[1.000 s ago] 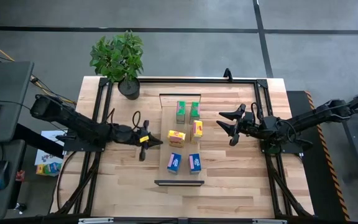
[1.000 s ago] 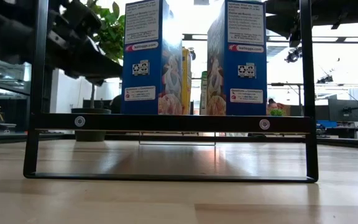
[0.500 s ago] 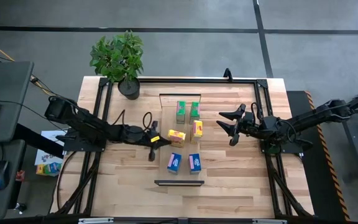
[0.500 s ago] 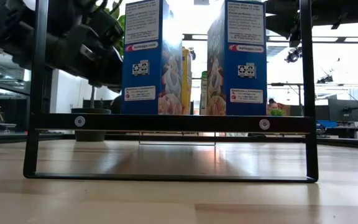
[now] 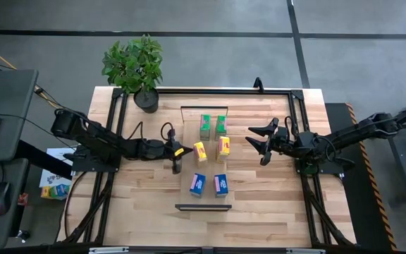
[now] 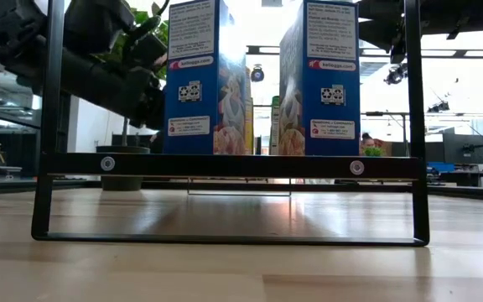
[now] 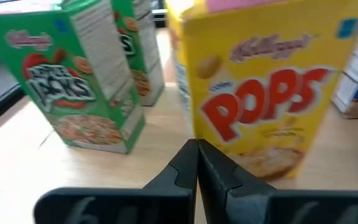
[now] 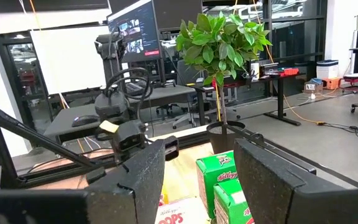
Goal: Stack cereal on shelf
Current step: Put the yellow cereal box aligned with the other yellow cereal box on the shelf
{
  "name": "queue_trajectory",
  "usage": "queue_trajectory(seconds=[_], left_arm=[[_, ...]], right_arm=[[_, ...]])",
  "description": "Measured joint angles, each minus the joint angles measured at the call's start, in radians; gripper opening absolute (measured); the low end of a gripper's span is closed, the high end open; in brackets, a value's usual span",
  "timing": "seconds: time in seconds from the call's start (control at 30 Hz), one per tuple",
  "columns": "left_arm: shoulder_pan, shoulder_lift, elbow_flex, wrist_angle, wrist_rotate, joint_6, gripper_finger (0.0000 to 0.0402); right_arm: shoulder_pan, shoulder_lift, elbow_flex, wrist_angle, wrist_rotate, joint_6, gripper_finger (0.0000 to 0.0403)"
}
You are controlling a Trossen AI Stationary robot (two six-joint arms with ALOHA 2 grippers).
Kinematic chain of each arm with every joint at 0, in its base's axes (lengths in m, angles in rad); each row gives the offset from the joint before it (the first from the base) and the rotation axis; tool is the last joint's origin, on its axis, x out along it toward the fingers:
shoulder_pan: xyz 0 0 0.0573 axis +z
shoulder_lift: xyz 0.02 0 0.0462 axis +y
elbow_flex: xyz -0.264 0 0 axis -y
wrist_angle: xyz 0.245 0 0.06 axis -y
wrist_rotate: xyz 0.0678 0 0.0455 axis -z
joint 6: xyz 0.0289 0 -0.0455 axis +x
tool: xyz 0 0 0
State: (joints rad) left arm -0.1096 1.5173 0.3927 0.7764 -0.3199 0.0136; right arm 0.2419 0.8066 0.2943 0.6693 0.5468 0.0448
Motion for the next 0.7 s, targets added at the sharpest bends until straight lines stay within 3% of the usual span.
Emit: queue_trajectory(seconds=[0.43, 0.6, 0.7], left_arm=[[0.081, 0.0, 0.0, 0.054, 0.031, 0.017, 0.0], [0.059, -0.087, 0.0, -0.092, -0.114, -0.018, 0.0], [0.02, -0.135, -0.002, -0.153, -0.094, -0.075, 0.0]], right_arm=[[0.0, 0.0, 0.0, 0.0, 0.0, 0.0, 0.0186], [0.0, 0.0, 0.0, 0.0, 0.0, 0.0, 0.0186], [0.0, 0.0, 0.0, 0.0, 0.0, -0.005, 0.0186]])
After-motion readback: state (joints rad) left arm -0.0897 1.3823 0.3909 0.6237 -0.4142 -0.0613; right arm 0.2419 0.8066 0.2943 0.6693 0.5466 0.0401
